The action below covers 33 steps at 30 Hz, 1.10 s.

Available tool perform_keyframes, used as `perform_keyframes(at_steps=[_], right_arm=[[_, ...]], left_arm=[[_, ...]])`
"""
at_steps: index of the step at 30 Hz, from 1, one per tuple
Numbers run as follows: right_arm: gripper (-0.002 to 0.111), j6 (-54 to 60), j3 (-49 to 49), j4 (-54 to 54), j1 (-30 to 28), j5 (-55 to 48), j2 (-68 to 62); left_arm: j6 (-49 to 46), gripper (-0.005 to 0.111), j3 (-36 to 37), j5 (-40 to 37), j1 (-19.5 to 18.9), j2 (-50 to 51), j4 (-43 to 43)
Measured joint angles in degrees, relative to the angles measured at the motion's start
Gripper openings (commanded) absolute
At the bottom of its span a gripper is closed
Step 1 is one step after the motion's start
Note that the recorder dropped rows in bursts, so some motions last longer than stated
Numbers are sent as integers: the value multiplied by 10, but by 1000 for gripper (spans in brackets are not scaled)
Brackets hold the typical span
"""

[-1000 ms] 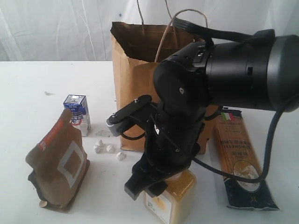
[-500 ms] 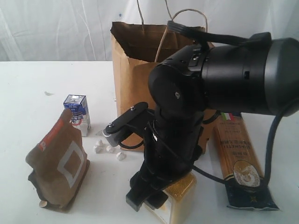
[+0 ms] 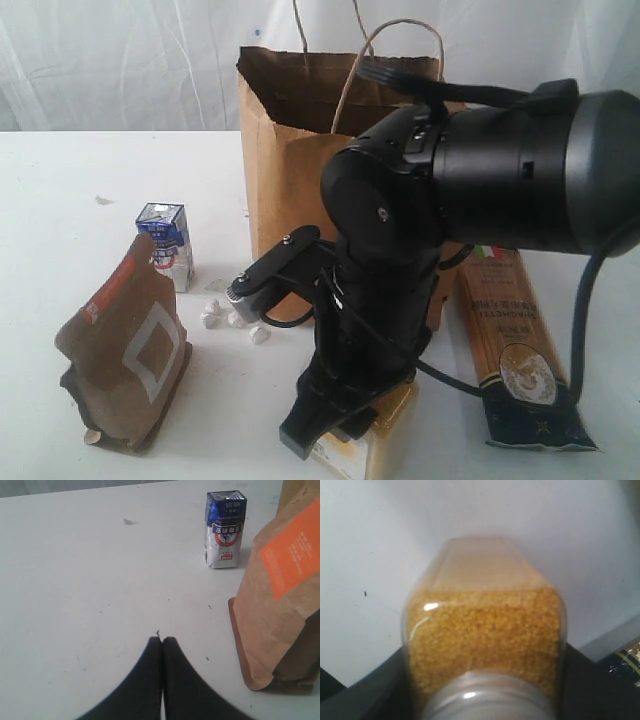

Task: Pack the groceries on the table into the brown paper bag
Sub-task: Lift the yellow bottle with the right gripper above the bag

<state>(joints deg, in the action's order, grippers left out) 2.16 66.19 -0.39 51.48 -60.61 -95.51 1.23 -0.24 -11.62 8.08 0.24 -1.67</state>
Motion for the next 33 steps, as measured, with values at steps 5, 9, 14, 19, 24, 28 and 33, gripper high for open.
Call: perform_keyframes(at_steps=[5, 9, 14, 19, 24, 28, 33], right_arm=[[0, 8, -4, 4, 0, 3, 3], [0, 12, 1, 4, 0, -14, 10], [0, 15, 51, -8, 16, -79, 41], [0, 18, 138, -28, 47, -96, 67], [0, 18, 242, -60, 66, -102, 67], [0, 19, 314, -105, 68, -107, 67], [0, 18, 392, -170, 68, -116, 54]], left_arm=[[0, 0, 0, 0, 0, 0, 0], [0, 0, 0, 0, 0, 0, 0], [0, 0, 0, 0, 0, 0, 0], [0, 0, 0, 0, 0, 0, 0], [0, 0, 0, 0, 0, 0, 0], [0, 0, 0, 0, 0, 0, 0], [0, 0, 0, 0, 0, 0, 0]])
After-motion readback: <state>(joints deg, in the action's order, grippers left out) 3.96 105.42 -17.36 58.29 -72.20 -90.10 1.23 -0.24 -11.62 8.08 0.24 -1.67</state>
